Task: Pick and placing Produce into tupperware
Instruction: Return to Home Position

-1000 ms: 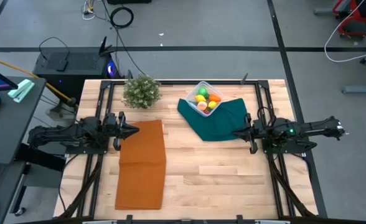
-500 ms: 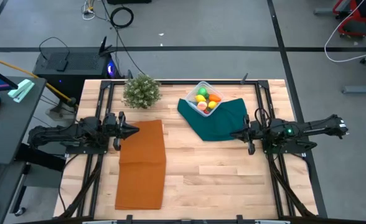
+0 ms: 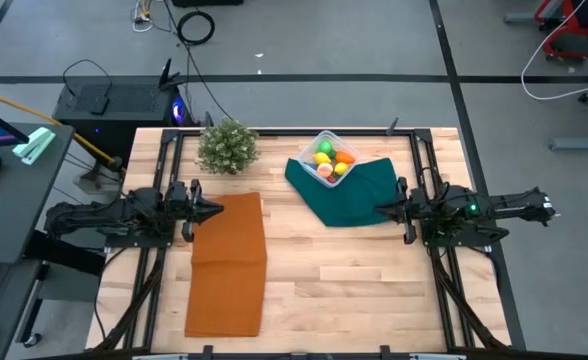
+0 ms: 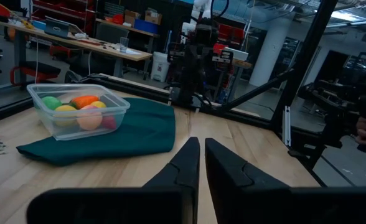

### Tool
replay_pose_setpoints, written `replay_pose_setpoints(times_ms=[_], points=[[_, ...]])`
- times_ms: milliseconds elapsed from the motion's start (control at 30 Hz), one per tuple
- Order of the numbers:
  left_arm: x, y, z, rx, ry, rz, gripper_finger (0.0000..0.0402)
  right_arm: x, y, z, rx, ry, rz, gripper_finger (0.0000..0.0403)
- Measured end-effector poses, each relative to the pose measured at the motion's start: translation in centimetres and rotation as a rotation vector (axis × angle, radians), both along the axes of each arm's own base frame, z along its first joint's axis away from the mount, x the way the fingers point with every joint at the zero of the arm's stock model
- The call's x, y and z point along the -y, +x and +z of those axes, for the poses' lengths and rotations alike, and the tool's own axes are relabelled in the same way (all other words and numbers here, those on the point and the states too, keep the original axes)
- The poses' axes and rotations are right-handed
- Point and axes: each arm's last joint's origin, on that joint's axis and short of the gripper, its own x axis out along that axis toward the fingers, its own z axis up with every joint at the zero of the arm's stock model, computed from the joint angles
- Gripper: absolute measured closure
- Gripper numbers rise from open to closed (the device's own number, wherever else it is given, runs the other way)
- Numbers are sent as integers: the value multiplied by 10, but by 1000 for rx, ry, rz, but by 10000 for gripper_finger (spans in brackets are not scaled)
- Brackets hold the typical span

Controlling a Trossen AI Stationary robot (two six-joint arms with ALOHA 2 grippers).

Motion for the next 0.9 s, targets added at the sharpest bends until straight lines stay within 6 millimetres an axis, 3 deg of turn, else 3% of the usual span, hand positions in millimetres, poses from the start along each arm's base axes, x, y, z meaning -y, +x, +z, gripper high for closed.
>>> replay_pose_setpoints(times_ms=[200,900], points=[[0,0,0,0,0,0,367,0,0,-10,11,8,-1,403],[0,0,0,0,0,0,367,8,-4,0,83,43,-135,403]])
